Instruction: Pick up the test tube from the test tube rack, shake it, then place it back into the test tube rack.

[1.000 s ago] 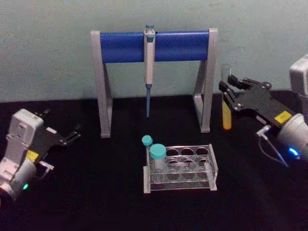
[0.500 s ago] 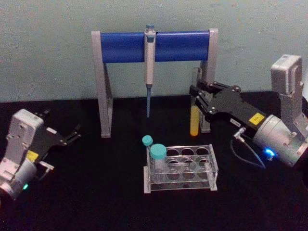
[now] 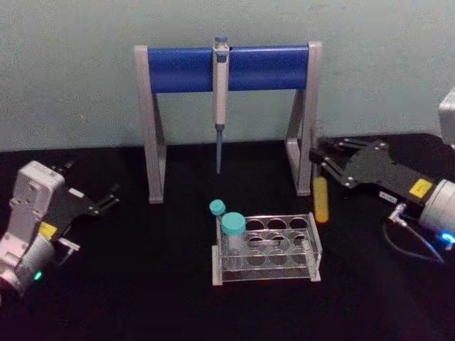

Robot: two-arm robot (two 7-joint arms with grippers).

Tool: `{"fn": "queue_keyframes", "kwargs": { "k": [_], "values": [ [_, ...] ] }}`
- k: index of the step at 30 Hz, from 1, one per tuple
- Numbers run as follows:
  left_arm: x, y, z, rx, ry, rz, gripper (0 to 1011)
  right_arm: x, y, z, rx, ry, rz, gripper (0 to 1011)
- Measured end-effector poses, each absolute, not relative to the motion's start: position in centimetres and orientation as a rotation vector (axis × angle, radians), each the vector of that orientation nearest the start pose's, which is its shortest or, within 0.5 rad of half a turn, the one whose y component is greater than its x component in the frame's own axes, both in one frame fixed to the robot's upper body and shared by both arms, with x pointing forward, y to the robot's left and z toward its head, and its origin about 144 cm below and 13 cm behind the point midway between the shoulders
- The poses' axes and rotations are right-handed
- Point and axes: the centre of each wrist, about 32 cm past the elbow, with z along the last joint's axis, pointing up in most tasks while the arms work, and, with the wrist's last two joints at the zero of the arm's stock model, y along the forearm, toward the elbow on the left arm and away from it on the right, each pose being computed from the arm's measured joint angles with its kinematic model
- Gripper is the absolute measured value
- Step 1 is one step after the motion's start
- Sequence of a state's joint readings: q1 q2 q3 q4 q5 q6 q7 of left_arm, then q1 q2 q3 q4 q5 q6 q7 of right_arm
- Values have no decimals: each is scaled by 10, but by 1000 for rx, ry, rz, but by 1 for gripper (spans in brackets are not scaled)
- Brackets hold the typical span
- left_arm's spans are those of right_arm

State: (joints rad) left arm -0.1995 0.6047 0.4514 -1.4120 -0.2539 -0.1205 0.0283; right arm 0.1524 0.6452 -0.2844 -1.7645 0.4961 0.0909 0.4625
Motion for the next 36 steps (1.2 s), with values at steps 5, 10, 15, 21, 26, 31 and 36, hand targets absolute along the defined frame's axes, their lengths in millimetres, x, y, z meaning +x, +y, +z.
{"fn": "queue_keyframes", "kwargs": {
  "k": [5,10,15,21,26,31,36],
  "values": [
    [489,310,1140,304,-285,1248,1001,474,-297,1248,-153,-215,-870,220],
    [489,310,1140,304,-285,1248,1001,477,-289,1246,-133,-259,-933,221],
    [489,310,1140,304,-285,1248,1001,485,-279,1239,-45,-253,-970,220],
    [489,310,1140,304,-285,1248,1001,494,-272,1227,89,-155,-938,220],
    [489,310,1140,304,-285,1248,1001,498,-272,1223,152,-89,-863,220],
    [489,310,1140,304,-285,1248,1001,499,-276,1223,168,-54,-774,220],
    [489,310,1140,304,-285,1248,1001,495,-285,1226,129,-53,-705,220]
  ]
}}
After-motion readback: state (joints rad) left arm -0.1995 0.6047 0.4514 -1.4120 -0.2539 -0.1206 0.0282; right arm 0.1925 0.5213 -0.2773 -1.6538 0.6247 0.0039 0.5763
